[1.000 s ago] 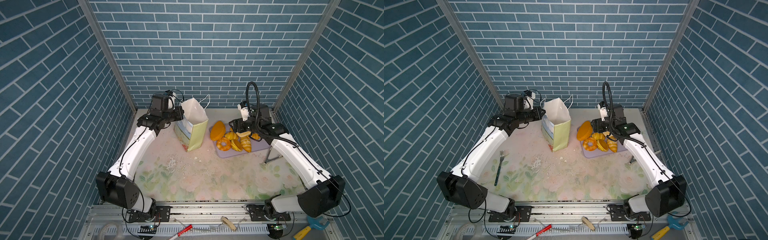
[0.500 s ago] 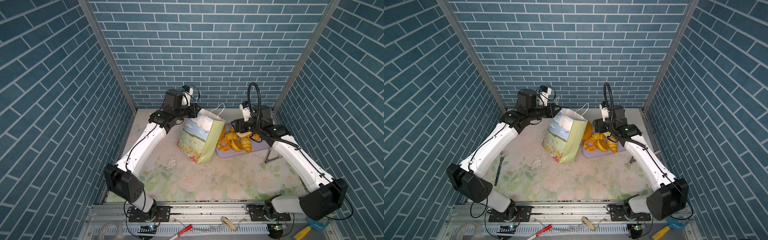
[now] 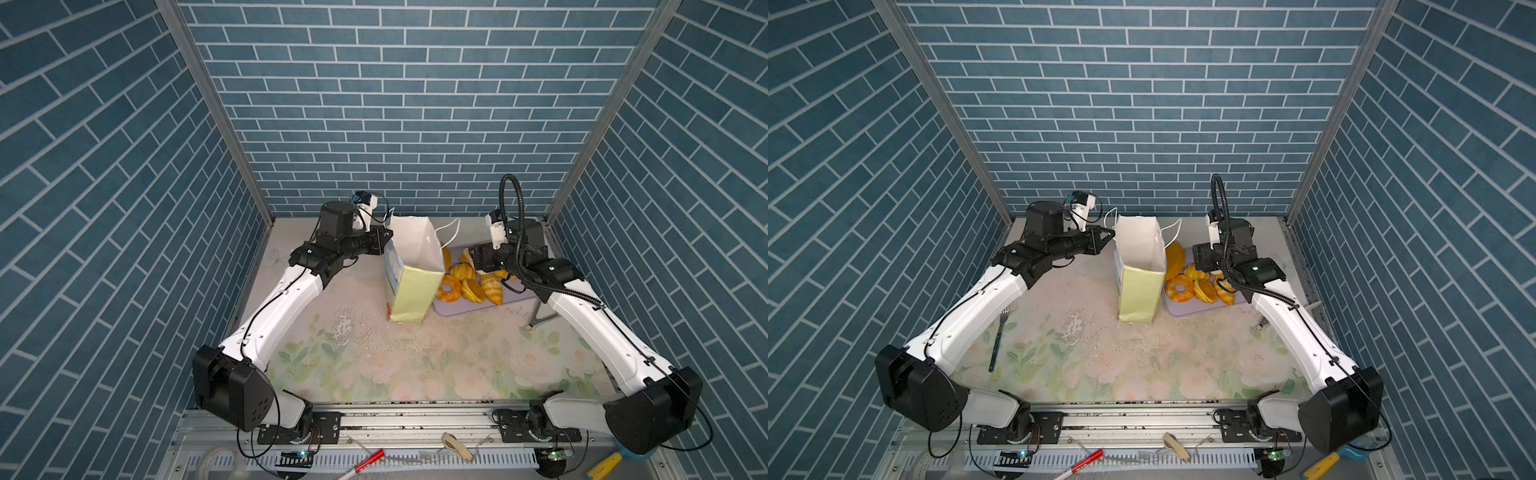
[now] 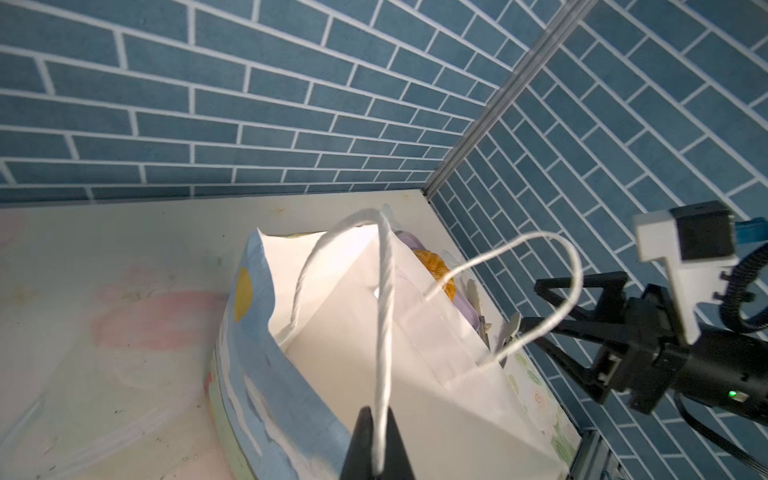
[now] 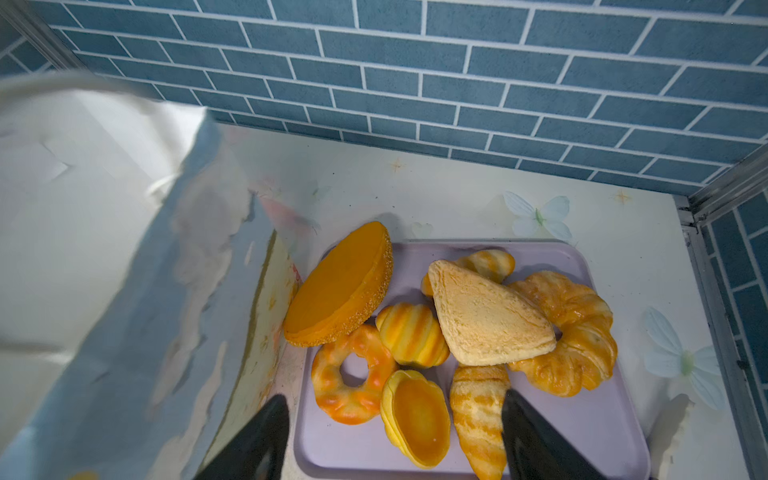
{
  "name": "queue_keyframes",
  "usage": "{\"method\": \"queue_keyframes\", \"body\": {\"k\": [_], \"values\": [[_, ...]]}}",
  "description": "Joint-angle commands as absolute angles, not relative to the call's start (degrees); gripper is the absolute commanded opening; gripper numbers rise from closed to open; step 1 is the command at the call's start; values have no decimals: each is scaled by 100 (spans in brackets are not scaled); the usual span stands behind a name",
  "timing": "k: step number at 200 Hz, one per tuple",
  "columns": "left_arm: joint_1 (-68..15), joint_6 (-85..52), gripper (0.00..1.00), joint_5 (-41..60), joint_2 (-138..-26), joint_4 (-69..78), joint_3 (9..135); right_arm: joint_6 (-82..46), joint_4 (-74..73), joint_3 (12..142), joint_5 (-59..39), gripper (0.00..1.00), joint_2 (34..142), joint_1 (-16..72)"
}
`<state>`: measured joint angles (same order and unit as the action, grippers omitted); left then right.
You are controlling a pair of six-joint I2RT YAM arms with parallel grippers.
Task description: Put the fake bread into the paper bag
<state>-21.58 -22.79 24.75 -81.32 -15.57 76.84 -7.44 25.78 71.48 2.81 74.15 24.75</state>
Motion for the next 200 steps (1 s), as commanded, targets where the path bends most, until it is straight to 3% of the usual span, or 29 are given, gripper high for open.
{"method": "queue_keyframes", "body": {"k": [1,35,48,66,97,120,147,200], "values": [[-1900,-2387,0,2548,-7999,-1048,7281,-616,2443,7158,422,81,7381,2496],[-1831,-2353,2,2410,-7983,-1152,7285,-626,2563,7267,508,83,7470,2462],[-1816,-2333,13,2328,-7978,-1235,7327,-690,2651,7316,568,84,7496,2420],[-1795,-2338,19,2150,-7900,-1373,7335,-915,2799,7348,611,85,7522,2273],[-1750,-2300,46,1880,-7653,-1437,7246,-1657,3032,7231,295,85,7559,1661],[-1750,-2088,55,1785,-7603,-1693,7468,-2083,3130,7033,264,85,7567,1357],[-1756,-1644,61,1782,-7801,-2246,8045,-2654,3296,6815,517,85,7551,1115],[-1745,-896,63,1926,-8837,-3531,9446,-3208,3382,6343,485,86,7357,871]]}}
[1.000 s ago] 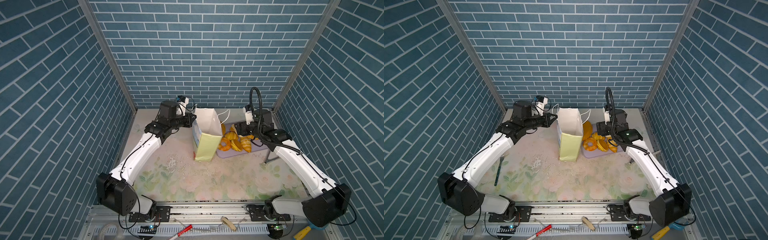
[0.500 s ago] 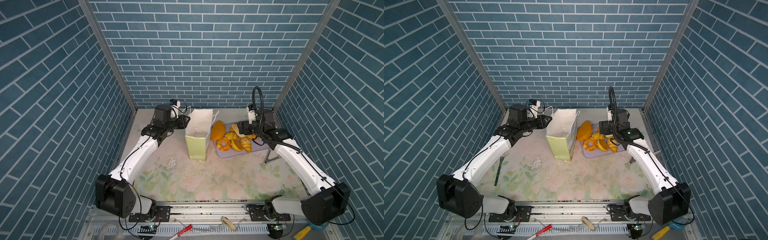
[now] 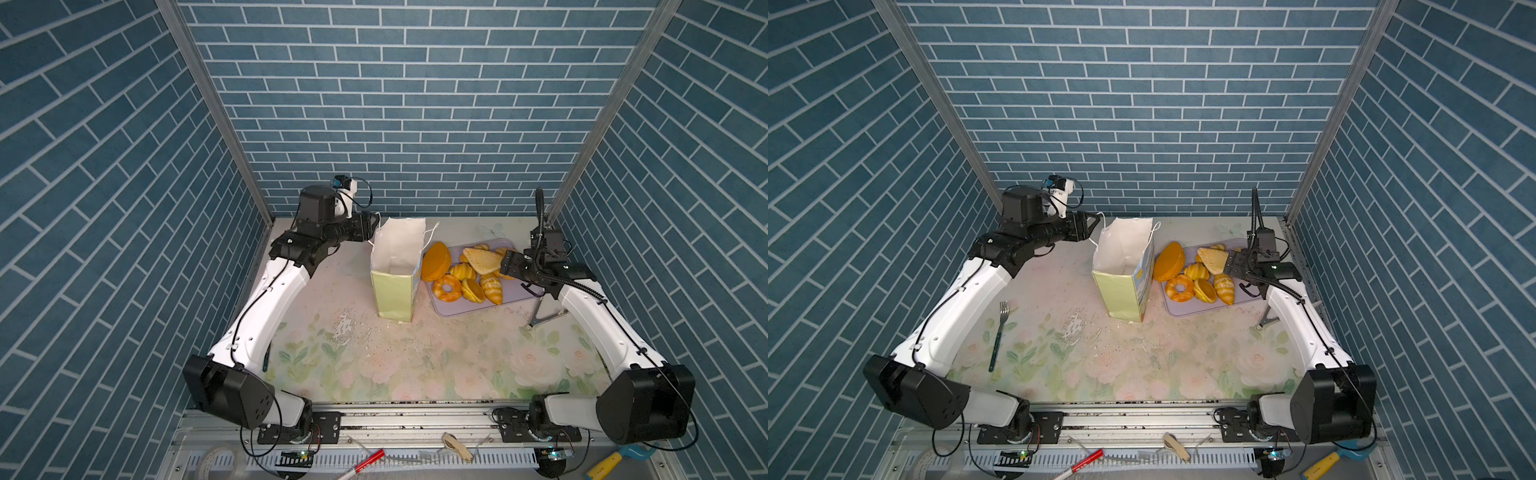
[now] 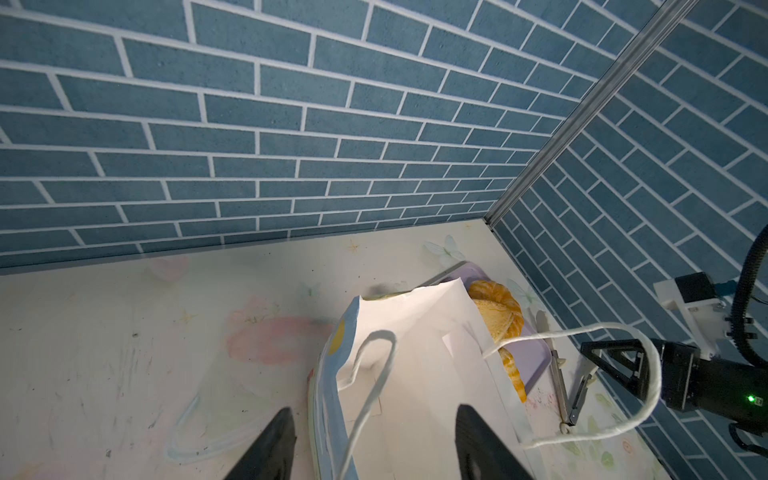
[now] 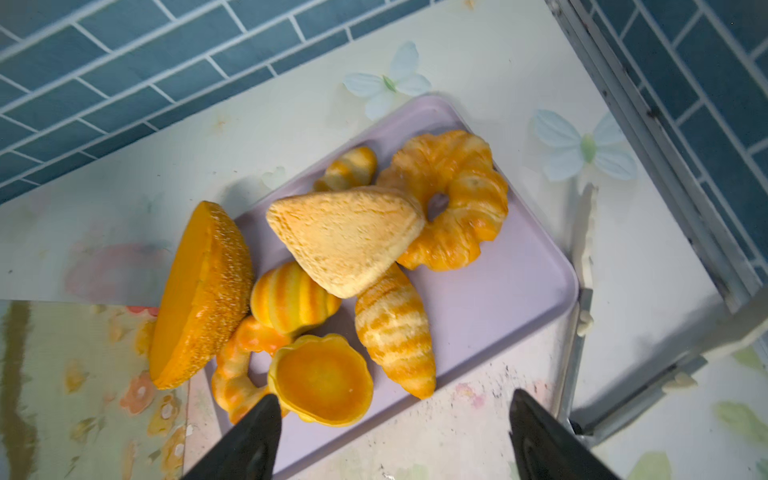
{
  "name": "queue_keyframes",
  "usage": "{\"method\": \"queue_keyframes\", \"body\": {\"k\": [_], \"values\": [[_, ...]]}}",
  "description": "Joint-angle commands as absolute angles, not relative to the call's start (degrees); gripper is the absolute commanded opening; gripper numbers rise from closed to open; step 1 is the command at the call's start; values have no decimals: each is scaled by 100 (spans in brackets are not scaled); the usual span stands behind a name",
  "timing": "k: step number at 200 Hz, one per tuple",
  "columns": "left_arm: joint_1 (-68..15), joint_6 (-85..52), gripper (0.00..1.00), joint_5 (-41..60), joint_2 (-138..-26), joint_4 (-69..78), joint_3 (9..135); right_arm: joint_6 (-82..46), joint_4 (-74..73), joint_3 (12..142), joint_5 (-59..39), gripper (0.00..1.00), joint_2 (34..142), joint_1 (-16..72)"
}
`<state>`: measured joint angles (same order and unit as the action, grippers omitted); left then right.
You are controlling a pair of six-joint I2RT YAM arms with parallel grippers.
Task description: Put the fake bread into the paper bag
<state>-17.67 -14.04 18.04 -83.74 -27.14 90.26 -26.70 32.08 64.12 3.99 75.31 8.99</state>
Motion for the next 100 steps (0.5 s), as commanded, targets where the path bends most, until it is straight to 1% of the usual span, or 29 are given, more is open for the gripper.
{"method": "queue_keyframes", "body": {"k": [1,11,19,27,44,56,77,100], "values": [[-1743,-888,63,1939,-8857,-3541,9465,-3217,3383,6340,493,86,7357,875],[-1741,-827,62,2015,-9045,-3588,9645,-3307,3399,6288,598,86,7341,874],[-1719,-858,59,2013,-9222,-3637,9800,-3413,3434,6267,690,86,7330,873],[-1668,-1001,52,2006,-9398,-3723,9972,-3529,3486,6280,737,85,7334,871],[-1544,-1323,32,2122,-9594,-3658,10088,-3636,3709,6450,771,85,7396,861],[-1459,-1574,24,2076,-9544,-3466,9955,-3690,3907,6587,876,85,7462,858],[-1230,-2110,15,2051,-9224,-2924,9441,-4057,4060,6613,1087,85,7458,813],[-1116,-2430,13,2137,-8895,-2549,8967,-4589,4102,6434,1225,86,7427,672]]}}
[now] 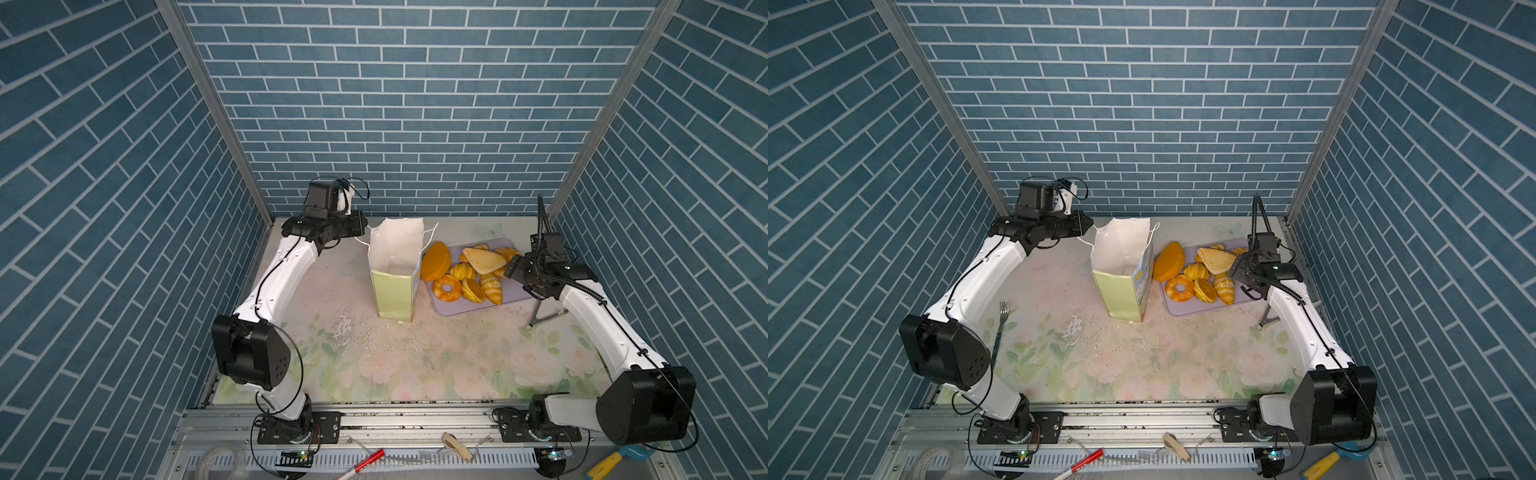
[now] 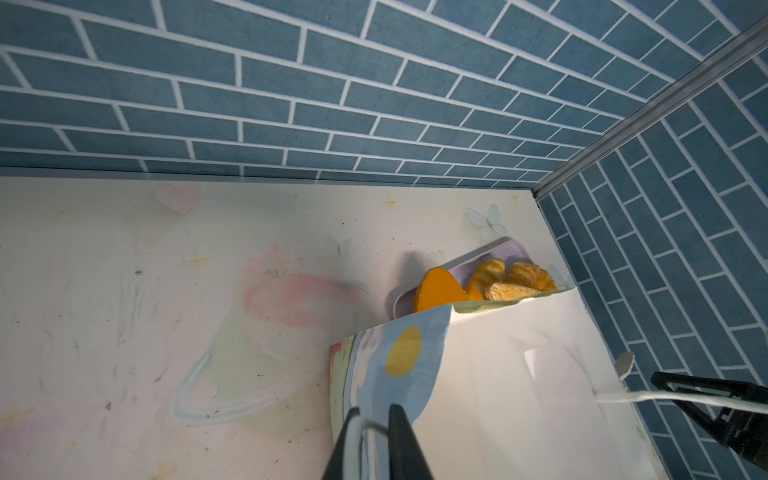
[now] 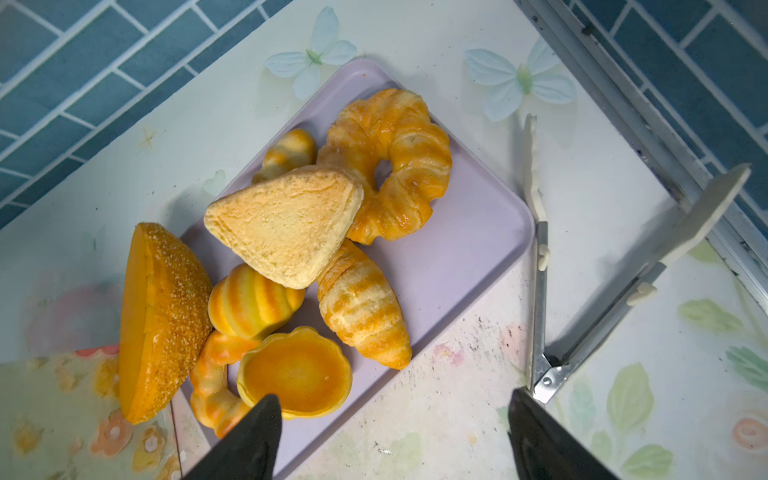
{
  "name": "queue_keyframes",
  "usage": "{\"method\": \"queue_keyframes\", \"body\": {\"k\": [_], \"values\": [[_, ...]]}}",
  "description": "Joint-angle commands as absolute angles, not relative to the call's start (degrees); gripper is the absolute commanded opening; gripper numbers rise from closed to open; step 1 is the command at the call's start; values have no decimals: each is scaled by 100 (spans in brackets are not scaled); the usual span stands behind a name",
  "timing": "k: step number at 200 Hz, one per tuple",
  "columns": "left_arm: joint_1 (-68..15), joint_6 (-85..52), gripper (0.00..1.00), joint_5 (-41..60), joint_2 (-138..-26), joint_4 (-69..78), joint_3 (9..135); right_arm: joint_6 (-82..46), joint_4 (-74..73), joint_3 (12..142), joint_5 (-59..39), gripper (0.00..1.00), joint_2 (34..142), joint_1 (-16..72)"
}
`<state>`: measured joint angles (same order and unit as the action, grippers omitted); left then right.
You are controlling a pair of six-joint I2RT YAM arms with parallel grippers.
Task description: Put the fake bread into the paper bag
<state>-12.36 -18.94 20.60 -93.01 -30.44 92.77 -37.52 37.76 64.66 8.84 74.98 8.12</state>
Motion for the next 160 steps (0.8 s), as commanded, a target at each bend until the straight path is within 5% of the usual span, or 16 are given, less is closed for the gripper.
{"method": "queue_keyframes", "body": {"k": [1,22,45,58,160], "values": [[-1116,-2432,13,2132,-8886,-2545,8962,-4619,4103,6425,1232,86,7427,661],[-1107,-2525,18,2083,-8695,-2460,8755,-4939,4089,6248,1178,86,7484,445],[-1099,-2608,49,2120,-8510,-2208,8462,-5088,4123,6138,1005,87,7681,131],[-1094,-2590,57,2216,-8503,-2172,8466,-5071,4181,6115,978,88,7820,-14],[-1099,-1947,61,2674,-8477,-2276,8906,-4694,3491,5190,176,91,8071,-1014]]}}
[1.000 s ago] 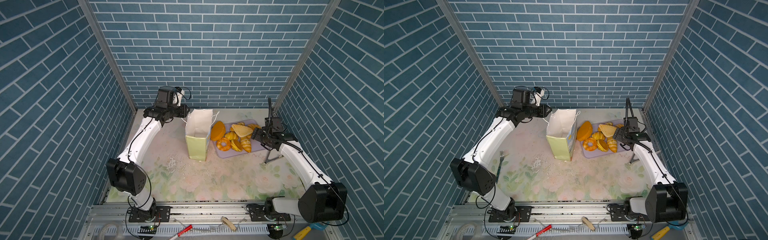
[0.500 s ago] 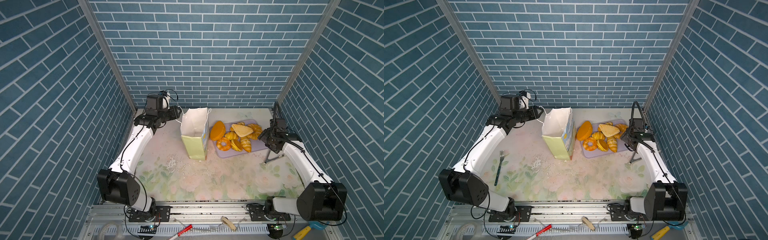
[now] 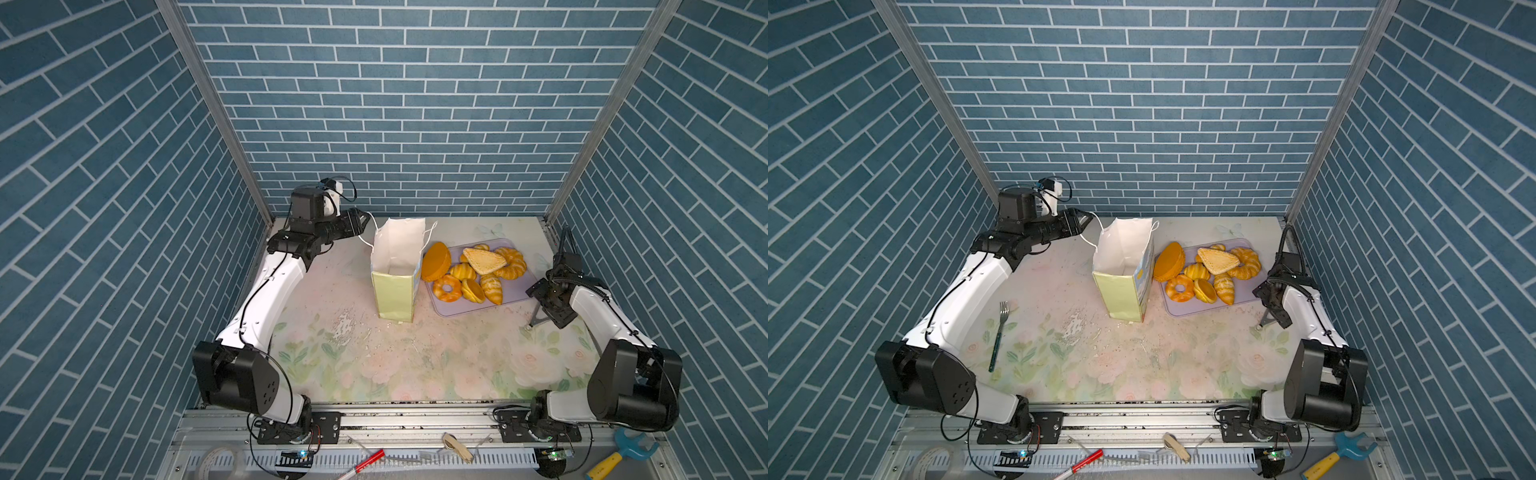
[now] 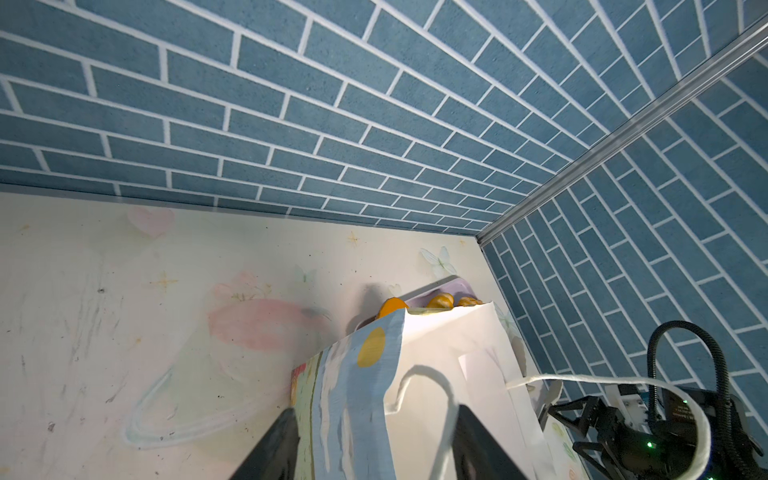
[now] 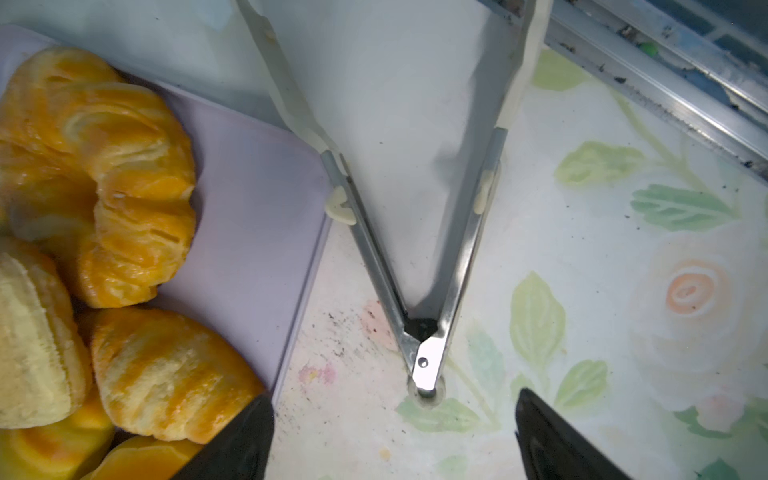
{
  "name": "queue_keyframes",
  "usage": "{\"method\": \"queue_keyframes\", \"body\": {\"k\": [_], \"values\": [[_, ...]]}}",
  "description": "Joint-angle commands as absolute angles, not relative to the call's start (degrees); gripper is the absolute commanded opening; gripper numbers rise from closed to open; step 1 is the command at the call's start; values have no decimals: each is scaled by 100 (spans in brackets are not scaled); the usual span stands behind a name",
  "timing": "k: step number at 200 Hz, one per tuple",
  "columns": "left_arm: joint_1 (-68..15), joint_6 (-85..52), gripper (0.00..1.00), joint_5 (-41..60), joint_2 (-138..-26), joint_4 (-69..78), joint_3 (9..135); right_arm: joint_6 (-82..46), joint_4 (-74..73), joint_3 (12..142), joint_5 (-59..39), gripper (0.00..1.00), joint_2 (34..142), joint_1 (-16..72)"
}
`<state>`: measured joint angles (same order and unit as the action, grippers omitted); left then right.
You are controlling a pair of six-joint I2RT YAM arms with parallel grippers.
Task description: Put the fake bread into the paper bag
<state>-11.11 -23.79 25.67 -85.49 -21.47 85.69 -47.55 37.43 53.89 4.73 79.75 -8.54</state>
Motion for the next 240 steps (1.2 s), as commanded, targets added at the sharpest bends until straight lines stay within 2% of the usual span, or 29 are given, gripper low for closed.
{"method": "queue_keyframes", "body": {"k": [1,67,125,240], "values": [[-1099,-1931,61,2673,-8479,-2285,8922,-4694,3477,5179,167,91,8078,-1025],[-1099,-1254,61,2657,-9015,-3361,9856,-4368,3238,5109,-20,90,8574,-1210],[-1099,-1193,61,2572,-9039,-3315,9861,-4355,3094,5018,-5,83,8796,-1389],[-1099,-1165,61,2412,-9048,-3331,9903,-4176,2988,5376,175,76,9634,-1455]]}}
